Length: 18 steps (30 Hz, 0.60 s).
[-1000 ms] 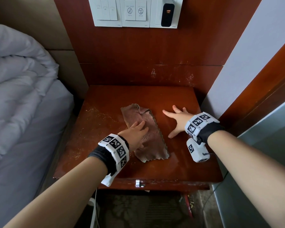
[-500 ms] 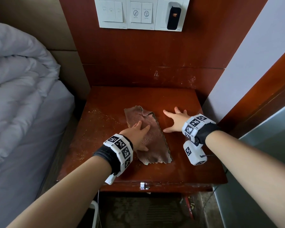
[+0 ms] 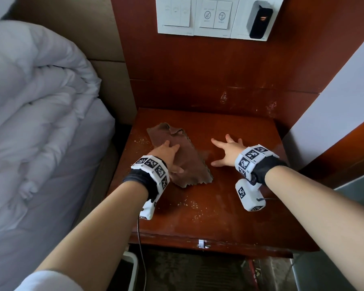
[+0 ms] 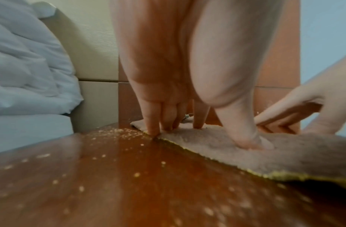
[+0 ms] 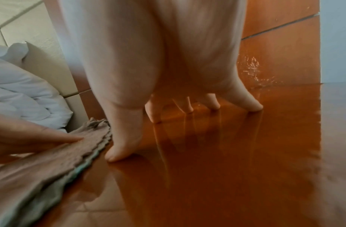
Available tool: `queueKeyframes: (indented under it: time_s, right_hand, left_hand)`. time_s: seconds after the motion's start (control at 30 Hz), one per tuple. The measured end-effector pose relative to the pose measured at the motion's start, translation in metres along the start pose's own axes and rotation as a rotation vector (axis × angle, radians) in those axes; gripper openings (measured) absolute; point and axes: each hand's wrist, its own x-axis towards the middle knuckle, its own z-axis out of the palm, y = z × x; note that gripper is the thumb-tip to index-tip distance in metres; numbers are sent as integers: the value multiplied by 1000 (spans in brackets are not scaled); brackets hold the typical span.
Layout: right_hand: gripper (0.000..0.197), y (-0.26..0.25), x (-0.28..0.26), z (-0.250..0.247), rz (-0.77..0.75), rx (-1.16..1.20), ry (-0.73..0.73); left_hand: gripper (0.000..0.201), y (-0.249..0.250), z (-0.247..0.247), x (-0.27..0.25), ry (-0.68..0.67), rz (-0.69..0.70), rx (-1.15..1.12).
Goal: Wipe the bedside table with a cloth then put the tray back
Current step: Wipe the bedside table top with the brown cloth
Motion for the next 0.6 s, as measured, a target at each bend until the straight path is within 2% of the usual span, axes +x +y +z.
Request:
queueKeyframes:
  time_s: [0.2, 0.6]
  right_hand:
    - [95, -2, 9, -5, 10, -31, -16]
    - [99, 0, 19, -5, 4, -54, -23]
  left_hand:
    - [95, -19, -8, 14, 21, -97, -67]
    - [85, -12, 3, 0, 71, -188, -137]
